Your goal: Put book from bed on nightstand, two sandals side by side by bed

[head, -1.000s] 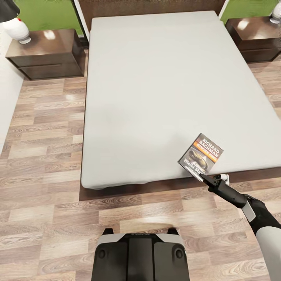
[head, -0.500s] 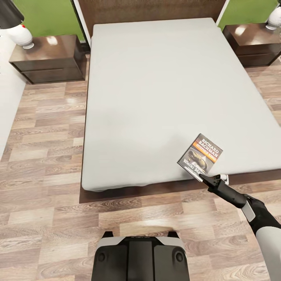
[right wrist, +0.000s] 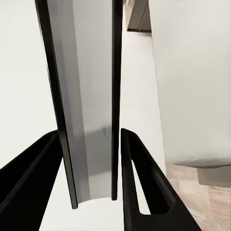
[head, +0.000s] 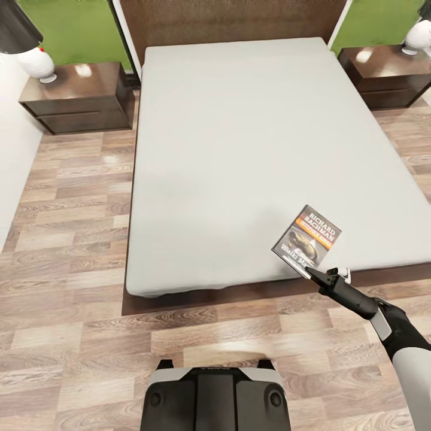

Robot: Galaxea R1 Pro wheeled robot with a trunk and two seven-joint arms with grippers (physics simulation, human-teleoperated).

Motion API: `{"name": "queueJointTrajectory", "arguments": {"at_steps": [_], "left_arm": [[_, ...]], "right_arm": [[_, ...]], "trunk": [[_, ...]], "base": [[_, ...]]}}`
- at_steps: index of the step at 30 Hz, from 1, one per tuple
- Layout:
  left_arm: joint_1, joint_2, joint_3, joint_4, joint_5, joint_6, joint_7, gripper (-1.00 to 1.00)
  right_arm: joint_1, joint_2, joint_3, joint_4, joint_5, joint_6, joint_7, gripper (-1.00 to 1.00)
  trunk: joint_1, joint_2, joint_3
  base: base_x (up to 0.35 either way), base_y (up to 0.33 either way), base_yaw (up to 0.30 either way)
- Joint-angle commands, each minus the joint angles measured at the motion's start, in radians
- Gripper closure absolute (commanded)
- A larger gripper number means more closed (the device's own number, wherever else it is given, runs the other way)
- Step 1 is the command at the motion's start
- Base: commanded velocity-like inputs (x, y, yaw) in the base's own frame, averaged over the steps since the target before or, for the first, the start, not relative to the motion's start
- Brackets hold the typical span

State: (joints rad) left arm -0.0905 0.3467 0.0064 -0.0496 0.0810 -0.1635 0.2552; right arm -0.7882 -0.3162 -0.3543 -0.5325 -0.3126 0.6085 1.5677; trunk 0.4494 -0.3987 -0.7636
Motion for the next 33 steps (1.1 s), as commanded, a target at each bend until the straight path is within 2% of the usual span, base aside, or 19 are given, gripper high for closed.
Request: {"name": "queueJointTrajectory", "arguments": {"at_steps": [1,33], "left_arm": [[0.0,0.0,0.0,0.001,0.008,-0.005,-0.001,-1.0],[0.0,0.0,-0.002,0.002,0.006,-0.007,-0.001,-1.0]], "right_arm": [[0.0,0.0,0.0,0.0,-0.001,0.01,0.003,1.0],[0.0,0.009,0.003,-0.001,-0.008,0.002,0.003,1.0]], "trunk": [[0.001,-0.001,0.001],[0.001,-0.001,0.052]], "base": [[0.0,0.0,0.0],[0.0,0.0,0.0]]}}
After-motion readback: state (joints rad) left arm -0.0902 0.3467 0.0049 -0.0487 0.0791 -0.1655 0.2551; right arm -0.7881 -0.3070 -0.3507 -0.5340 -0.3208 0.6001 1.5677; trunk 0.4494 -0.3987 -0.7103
